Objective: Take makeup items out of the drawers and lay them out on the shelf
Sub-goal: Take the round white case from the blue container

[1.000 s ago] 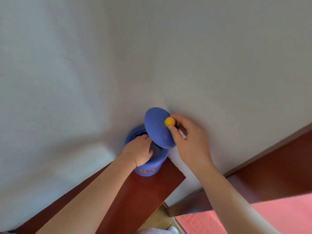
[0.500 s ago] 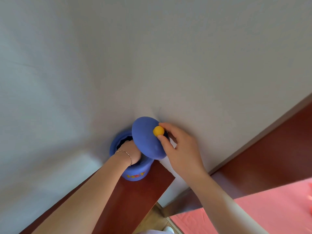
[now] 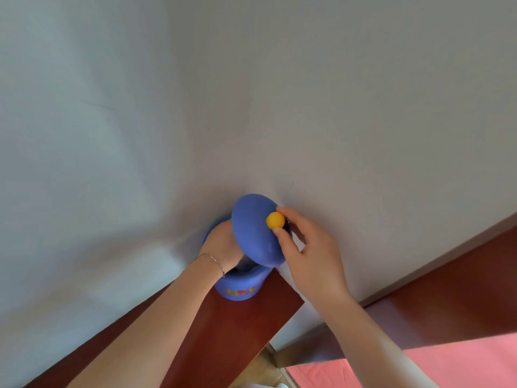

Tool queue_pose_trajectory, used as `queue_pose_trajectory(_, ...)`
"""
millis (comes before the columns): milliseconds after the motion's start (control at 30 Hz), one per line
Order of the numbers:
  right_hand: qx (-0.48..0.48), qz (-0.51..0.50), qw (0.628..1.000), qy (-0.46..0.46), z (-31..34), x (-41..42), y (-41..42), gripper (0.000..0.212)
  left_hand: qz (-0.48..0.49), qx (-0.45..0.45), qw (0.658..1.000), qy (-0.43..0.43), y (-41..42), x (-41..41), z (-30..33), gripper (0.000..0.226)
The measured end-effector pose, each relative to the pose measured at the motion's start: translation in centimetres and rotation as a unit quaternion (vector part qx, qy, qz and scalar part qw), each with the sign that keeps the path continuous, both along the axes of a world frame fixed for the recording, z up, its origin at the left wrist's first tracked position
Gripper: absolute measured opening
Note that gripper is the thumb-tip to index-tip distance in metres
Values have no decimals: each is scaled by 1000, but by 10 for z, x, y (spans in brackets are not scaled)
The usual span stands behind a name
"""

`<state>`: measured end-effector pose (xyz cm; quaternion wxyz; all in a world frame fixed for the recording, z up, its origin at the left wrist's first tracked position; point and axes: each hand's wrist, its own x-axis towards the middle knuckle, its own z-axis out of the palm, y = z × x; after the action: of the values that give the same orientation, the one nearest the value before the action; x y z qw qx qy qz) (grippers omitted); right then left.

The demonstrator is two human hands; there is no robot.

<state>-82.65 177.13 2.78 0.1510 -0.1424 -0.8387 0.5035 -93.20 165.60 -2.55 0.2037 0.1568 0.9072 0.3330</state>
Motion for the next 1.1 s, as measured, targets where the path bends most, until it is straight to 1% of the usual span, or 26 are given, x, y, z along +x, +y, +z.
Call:
queue_pose_trajectory(67, 5, -1, 1000, 5, 0, -1, -1, 26, 20, -20, 999, 32, -4, 2, 7, 45)
queue_pose_trajectory(100, 3, 0, 1000, 7, 0, -2, -3, 27, 24, -32, 998, 57, -7, 5, 12, 42)
queue_pose_trajectory(167, -3, 3, 1000, 8, -1, -4, -6, 26, 35, -4, 994, 106, -15, 7, 15, 28)
queue_pose_trajectory(267, -4, 5, 1000, 10, -4, -8, -10, 25, 55, 40, 981, 182, -30, 6, 10, 40)
queue_pose_trajectory(300, -2, 8, 1000, 9, -6, -9, -12, 25, 71, 56, 978, 190, -37, 5, 8, 36)
queue_pose_trajectory(367, 10, 11, 1000, 11, -11, -12, -15, 25, 113, 92, 973, 176, -52, 4, 5, 24)
queue_pose_trajectory(467, 34, 18, 999, 0, -19, -16, -19, 26, 171, 111, 965, 163, -74, 8, 2, 22)
queue_pose_trajectory(600, 103, 33, 994, -29, -37, -23, -24, 29, 227, 119, 956, 145, -104, 23, -3, 19)
queue_pose_trajectory(733, 156, 47, 985, -57, -51, -28, -26, 29, 259, 103, 953, 118, -133, 44, -18, 17)
queue_pose_trajectory(933, 206, 50, 975, -59, -62, -37, -27, 27, 327, 92, 940, 28, -165, 67, -57, 16)
queue_pose_trajectory(1100, 231, 47, 970, -60, -69, -42, -28, 26, 340, 78, 937, -12, -185, 80, -83, 15)
